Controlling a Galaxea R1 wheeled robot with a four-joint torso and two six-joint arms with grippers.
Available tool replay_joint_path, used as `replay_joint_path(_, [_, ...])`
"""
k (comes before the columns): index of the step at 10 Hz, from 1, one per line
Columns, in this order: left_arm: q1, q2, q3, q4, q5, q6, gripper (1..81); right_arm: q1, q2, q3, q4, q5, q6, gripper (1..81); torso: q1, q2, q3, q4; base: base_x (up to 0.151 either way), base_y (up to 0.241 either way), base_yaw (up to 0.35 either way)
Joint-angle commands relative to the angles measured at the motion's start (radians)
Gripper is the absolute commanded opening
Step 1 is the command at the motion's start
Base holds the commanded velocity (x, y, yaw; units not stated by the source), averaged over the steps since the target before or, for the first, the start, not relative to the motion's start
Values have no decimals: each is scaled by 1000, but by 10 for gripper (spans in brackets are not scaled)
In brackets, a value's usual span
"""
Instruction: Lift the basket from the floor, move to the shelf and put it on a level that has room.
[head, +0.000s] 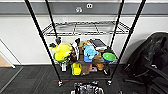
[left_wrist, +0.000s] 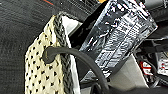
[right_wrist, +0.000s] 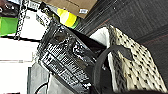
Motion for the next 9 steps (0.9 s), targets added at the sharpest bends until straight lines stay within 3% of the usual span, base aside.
replay_joint_path(1, [-128,-19,78,-25,33,-1,10,120,-18,79,8,-28,5,10,-62,97,68,0,0,0,0])
replay_joint_path(9, [-128,-63,177,-25,32,0,10,110,-70,174,3,-11,5,10,-226,351,250,0,0,0,0])
